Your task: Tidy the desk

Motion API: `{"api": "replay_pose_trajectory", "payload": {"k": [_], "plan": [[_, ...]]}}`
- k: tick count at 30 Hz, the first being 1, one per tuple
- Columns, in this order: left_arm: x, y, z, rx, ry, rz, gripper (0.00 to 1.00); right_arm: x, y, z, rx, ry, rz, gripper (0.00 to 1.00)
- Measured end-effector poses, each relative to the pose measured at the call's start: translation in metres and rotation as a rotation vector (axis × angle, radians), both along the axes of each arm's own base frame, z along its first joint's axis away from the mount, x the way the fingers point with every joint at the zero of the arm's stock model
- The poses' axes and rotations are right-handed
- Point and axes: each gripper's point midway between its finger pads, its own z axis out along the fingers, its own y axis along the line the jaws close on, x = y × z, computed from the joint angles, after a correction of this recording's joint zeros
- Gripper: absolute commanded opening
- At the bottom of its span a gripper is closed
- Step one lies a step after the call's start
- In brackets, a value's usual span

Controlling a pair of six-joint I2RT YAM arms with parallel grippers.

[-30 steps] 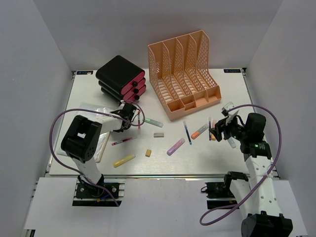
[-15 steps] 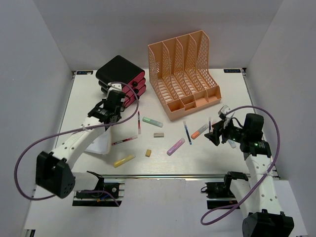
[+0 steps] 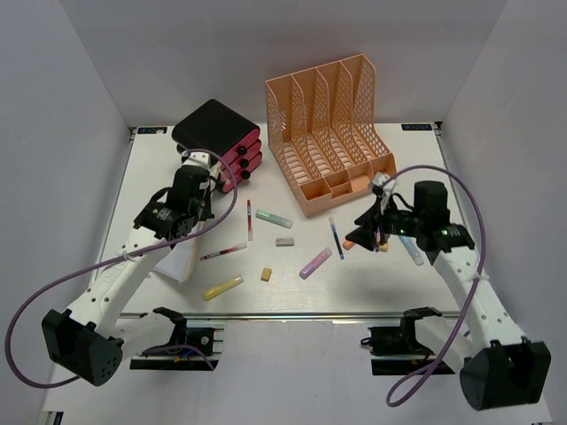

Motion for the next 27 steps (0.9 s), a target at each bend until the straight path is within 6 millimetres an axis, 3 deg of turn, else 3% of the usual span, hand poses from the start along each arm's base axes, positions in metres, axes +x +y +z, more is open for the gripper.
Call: {"api": "replay_pose_trajectory", "payload": {"k": [5,10,19,23,27], "plan": [[-0.006,-0.01,0.006,-0.052,-0.004,-0.052,0.0,0.034,0.036,0.04,0.043,0.074,0.001,0.65],[-0.012,-0.017,0.014,-0.094,-0.022,-0.093,0.0,0.067,0.096,0.068,0.084,0.17,0.022,0.63],[-0.024,-0.022,0.019,-0.144,-0.054,-0.141,0.0,0.086,0.22,0.086,0.126,0.38,0.048,0.64],[-0.025,-0.024,0.015,-0.151,-0.045,-0.15,0.0,0.092,0.257,0.1,0.161,0.422,0.004,0.63],[-0.026,-0.025,0.014,-0.157,-0.042,-0.153,0.0,0.092,0.28,0.109,0.191,0.454,-0.064,0.63]]}}
